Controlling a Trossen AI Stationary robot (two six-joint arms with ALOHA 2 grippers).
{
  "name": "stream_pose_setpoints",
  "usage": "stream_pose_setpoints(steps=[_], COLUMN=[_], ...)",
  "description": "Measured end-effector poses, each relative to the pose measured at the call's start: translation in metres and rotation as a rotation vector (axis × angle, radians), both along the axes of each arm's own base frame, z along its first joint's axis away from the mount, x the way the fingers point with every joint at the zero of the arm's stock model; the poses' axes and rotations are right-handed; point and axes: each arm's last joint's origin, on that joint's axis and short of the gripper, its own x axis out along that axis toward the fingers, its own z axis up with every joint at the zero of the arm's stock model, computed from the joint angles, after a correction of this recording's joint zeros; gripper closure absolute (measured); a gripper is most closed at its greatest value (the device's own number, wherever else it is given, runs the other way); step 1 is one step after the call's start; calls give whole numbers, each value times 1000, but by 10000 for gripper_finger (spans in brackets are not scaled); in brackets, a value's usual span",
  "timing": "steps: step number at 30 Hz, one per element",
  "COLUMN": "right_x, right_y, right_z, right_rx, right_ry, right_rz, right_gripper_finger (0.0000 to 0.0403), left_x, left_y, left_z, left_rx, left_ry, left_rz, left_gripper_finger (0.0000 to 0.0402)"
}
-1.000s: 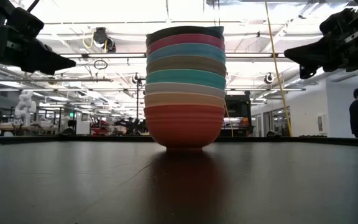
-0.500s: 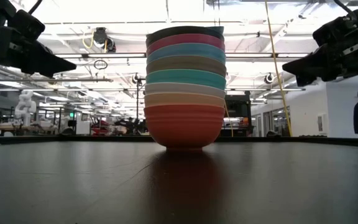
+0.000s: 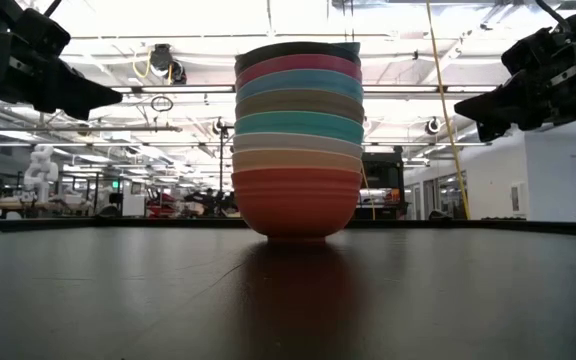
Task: Nest bowls inside each other
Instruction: Return to Home Position
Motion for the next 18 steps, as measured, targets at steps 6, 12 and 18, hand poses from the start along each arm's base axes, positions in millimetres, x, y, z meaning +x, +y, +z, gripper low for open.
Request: stream_pose_setpoints(steps=[6, 12, 18], right_x=[0, 0, 0], right_y=[0, 0, 0], right_z=[2, 2, 3], right_rx=[37, 56, 59], right_ry=[-17, -21, -26], right_rz=[1, 0, 0], right_gripper_finger=[403, 403, 403], left_x=[0, 1, 1], left_y=[0, -2, -2], left_z=[1, 4, 6], left_rx=[0, 2, -38], left_ry=[-13, -41, -68], left_rz=[-4, -63, -67], left_gripper_finger=[371, 372, 391])
